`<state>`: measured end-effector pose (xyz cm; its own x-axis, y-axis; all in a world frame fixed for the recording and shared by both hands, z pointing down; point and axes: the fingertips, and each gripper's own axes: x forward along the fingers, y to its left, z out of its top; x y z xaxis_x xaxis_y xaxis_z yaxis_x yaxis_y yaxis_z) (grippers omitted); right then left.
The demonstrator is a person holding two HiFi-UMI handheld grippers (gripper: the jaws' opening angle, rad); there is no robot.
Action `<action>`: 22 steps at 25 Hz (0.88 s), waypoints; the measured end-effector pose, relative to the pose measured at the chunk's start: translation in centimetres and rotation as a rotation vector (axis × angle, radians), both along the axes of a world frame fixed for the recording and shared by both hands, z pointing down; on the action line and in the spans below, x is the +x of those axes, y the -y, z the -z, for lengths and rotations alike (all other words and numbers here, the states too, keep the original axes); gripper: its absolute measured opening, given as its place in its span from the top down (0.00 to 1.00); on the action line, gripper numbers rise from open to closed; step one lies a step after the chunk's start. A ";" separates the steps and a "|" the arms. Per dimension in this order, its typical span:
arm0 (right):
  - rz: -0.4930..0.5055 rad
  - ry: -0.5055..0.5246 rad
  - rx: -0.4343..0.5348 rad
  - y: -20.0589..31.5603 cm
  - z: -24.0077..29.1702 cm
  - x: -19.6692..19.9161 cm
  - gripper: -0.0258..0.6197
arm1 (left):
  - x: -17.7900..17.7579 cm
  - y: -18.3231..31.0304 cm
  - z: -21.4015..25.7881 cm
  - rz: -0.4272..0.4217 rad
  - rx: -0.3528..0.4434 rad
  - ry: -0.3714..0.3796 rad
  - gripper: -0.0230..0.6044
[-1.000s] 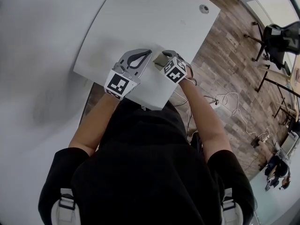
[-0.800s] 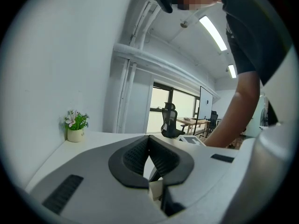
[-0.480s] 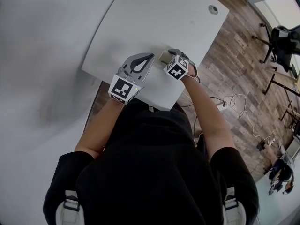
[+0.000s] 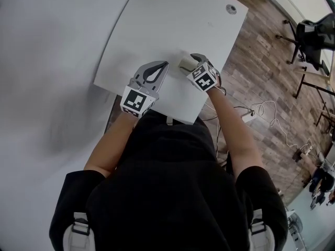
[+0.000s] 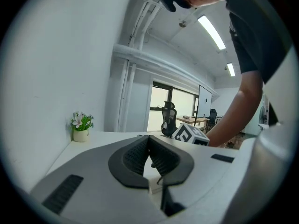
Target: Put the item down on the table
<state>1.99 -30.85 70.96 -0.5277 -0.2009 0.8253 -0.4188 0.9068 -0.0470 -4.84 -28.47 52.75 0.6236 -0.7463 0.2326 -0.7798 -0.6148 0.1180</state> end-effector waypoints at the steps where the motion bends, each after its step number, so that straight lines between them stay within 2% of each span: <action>1: -0.036 0.041 -0.004 -0.1 1.0 0.0 0.51 | 0.0 -0.1 0.2 -0.009 0.002 0.000 0.97; 5: -0.151 0.222 0.010 -1.0 6.7 0.0 0.51 | -0.2 -0.7 1.8 -0.048 0.023 0.003 0.97; 12: -0.317 0.487 0.169 -3.3 17.7 0.6 0.53 | 0.0 -2.2 5.2 -0.140 0.061 -0.037 0.97; 18: -0.432 0.634 0.328 -7.1 25.5 1.7 0.62 | 1.2 -4.5 8.4 -0.247 0.092 -0.080 0.97; 22: -0.459 0.686 0.418 -9.5 29.2 1.7 0.68 | 2.0 -5.9 10.8 -0.325 0.126 -0.106 0.97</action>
